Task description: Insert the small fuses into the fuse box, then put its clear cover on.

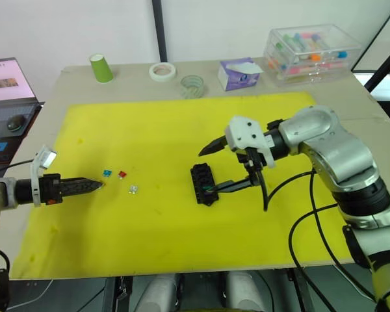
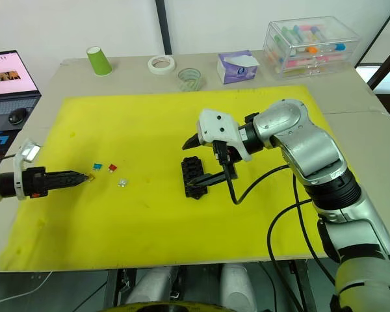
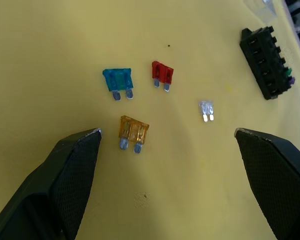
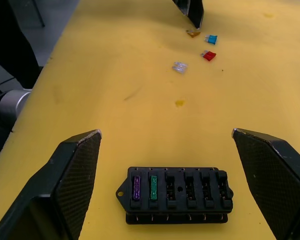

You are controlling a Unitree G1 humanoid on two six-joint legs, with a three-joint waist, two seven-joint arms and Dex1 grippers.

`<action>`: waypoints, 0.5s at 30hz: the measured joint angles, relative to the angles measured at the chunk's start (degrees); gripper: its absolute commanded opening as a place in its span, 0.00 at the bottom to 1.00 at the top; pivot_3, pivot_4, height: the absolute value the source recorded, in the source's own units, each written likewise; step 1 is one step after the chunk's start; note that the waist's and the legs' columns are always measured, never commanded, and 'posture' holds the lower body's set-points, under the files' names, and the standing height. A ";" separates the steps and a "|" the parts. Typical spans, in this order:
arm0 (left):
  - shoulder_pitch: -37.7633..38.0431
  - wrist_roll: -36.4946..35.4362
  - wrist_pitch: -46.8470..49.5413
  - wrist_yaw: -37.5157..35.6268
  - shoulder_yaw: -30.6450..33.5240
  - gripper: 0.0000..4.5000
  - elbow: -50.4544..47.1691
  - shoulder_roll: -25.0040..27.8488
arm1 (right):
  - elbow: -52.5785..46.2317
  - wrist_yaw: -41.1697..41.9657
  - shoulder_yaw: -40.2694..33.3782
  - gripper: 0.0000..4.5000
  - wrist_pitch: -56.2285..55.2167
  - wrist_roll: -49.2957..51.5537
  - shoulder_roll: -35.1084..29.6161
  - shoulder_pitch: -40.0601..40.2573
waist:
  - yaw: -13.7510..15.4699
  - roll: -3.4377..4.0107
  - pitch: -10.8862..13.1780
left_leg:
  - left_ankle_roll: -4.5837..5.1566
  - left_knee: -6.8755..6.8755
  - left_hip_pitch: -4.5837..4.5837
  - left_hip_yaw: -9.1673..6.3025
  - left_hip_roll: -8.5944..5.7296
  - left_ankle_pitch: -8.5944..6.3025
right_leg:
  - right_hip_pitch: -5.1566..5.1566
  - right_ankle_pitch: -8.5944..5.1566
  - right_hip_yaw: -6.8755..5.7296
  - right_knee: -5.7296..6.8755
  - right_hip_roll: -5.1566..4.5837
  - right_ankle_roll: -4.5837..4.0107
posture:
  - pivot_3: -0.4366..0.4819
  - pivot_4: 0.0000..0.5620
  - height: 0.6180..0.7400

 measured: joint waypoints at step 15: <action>-0.39 0.59 0.94 0.07 -1.58 1.00 -1.00 -1.21 | -0.10 -1.81 0.31 0.99 0.12 -0.25 -0.01 -0.29 | 0.23 0.01 -0.02 | 0.00 0.03 0.00 0.01 -0.05 0.00 | 0.02 0.00 0.00 0.02 -0.04 0.00 | 0.48 0.27 1.00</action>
